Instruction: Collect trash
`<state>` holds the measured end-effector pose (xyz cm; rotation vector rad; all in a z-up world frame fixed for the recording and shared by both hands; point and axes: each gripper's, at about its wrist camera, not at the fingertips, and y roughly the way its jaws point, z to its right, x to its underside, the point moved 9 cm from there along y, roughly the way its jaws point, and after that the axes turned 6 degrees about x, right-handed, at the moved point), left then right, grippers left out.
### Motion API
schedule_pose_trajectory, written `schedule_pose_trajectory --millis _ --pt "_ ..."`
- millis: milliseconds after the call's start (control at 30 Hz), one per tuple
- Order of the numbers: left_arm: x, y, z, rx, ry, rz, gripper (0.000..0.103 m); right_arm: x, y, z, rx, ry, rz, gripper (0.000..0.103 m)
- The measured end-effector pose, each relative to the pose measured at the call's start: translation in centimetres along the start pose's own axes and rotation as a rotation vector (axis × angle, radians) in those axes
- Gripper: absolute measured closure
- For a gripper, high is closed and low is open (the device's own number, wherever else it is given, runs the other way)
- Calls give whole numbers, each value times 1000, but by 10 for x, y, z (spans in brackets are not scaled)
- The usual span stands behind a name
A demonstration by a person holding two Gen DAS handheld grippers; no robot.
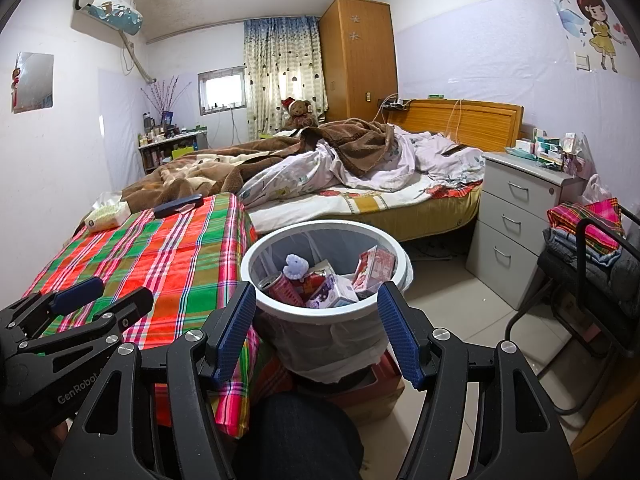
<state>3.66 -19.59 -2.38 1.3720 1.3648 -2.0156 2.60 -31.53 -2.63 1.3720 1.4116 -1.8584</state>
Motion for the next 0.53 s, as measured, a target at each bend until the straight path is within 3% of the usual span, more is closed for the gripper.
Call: schedule_pose_trajectory --millis 533 --pt "2 0 2 -2 0 -3 41 0 0 0 -1 -1 3 38"
